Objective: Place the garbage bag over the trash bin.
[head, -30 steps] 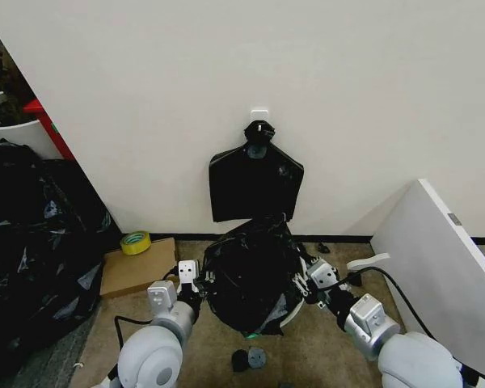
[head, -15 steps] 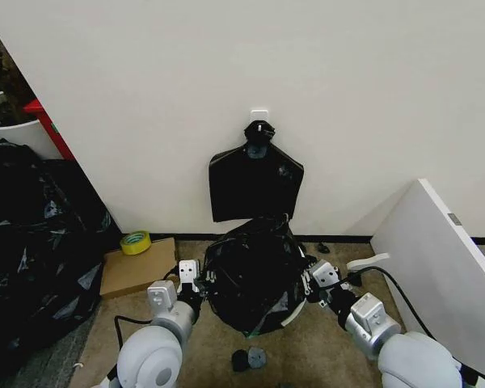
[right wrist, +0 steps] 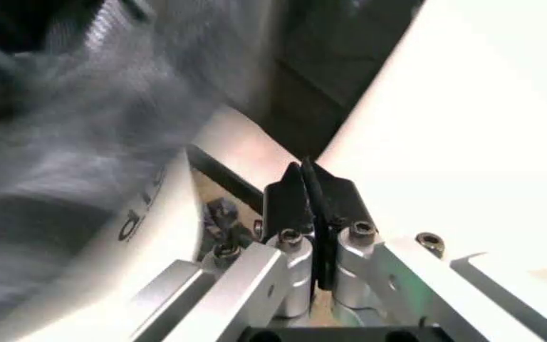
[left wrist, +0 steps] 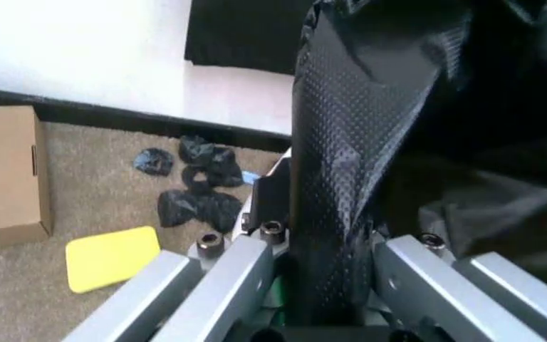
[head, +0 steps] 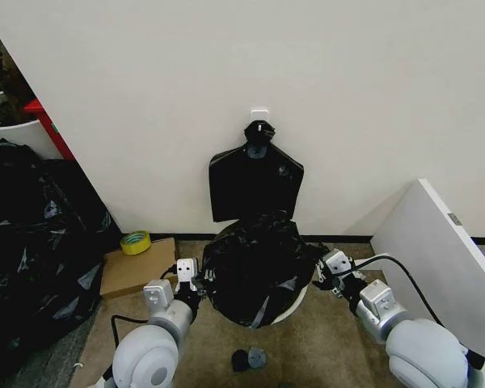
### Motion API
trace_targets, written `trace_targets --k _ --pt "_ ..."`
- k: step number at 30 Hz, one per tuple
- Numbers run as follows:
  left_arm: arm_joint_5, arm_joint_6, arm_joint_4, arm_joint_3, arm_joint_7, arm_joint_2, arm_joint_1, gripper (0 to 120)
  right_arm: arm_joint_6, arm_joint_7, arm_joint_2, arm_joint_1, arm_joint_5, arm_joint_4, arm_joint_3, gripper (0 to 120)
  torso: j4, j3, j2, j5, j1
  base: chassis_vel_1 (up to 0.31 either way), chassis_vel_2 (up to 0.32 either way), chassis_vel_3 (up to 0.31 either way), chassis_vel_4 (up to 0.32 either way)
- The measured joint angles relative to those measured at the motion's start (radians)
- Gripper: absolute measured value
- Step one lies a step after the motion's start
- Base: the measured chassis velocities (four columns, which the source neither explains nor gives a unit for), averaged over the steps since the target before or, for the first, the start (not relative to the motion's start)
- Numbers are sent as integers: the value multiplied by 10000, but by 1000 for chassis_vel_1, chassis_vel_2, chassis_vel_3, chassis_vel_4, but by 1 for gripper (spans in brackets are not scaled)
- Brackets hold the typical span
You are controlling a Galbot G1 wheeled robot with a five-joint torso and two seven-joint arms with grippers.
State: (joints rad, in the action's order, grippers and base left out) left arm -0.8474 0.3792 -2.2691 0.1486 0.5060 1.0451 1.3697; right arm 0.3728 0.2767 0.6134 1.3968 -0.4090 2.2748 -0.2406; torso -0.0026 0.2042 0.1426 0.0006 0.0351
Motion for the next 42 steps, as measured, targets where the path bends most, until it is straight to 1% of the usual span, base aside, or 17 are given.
trace_targets --k 9,13,14,15,19,21,22,23,27,28,30,31,33,36,37,40,42 --pt "-89 -208 21 46 98 109 -17 1 -206 70 -55 155 -180 -409 -66 0 -2 0 0 0 0 0 0 0 0" --pt "-65 -252 96 92 347 162 55 1 -147 733 36 160 -1471 131 -288 1 0 0 0 0 0 0 0 0 0" --pt "-61 -277 114 97 420 194 77 1 -142 1012 65 153 -1896 433 -353 7 2 0 0 -1 0 0 0 0 0" --pt "-61 -277 114 97 420 194 77 1 -142 1012 65 153 -1896 433 -353 7 2 0 0 -1 0 0 0 0 0" --pt "-68 -329 212 108 588 291 42 1 -243 1669 308 147 -3035 1338 -514 26 0 0 0 -2 0 0 0 0 0" --pt "-88 -331 209 108 588 294 37 1 -441 1754 420 152 -3461 1571 -528 32 0 0 0 -2 0 0 0 0 0" --pt "-88 -331 209 108 588 294 37 1 -441 1754 420 152 -3461 1571 -528 32 0 0 0 -2 0 0 0 0 0" --pt "-100 -331 174 113 587 287 43 1 -692 1762 542 187 -4031 1747 -530 38 0 0 0 -3 0 0 0 0 0" --pt "-140 -331 87 118 568 266 76 1 -1035 1534 919 396 -5183 1892 -627 52 -1 0 1 -2 0 0 0 0 0" --pt "-146 -330 54 118 548 254 91 1 -1041 1493 989 417 -5300 1870 -628 57 -2 0 0 -2 0 0 0 0 0" --pt "-146 -331 38 118 537 246 98 1 -1041 1482 1023 423 -5339 1848 -629 59 -1 0 0 -2 0 0 0 0 0" --pt "-147 -326 -10 118 497 221 120 1 -1038 1464 1120 428 -5448 1754 -625 66 -1 0 0 -1 0 0 0 0 0" --pt "-147 -319 -54 118 456 190 147 1 -1008 1499 1226 406 -5606 1665 -610 72 -1 0 0 0 0 0 0 0 0" --pt "-122 -314 -82 115 409 182 181 1 -952 1573 1315 396 -5803 1641 -606 59 0 0 0 -1 0 0 0 0 0" --pt "-122 -314 -82 115 409 182 181 1 -952 1573 1315 396 -5803 1641 -606 59 0 0 0 -1 0 0 0 0 0" --pt "-106 -310 -83 95 395 206 185 1 -946 1635 1348 419 -5861 1648 -590 50 0 0 0 -1 0 0 0 0 0" --pt "-99 -307 -83 75 388 225 172 1 -948 1693 1343 414 -5930 1676 -592 39 0 0 0 -1 0 0 0 0 0"
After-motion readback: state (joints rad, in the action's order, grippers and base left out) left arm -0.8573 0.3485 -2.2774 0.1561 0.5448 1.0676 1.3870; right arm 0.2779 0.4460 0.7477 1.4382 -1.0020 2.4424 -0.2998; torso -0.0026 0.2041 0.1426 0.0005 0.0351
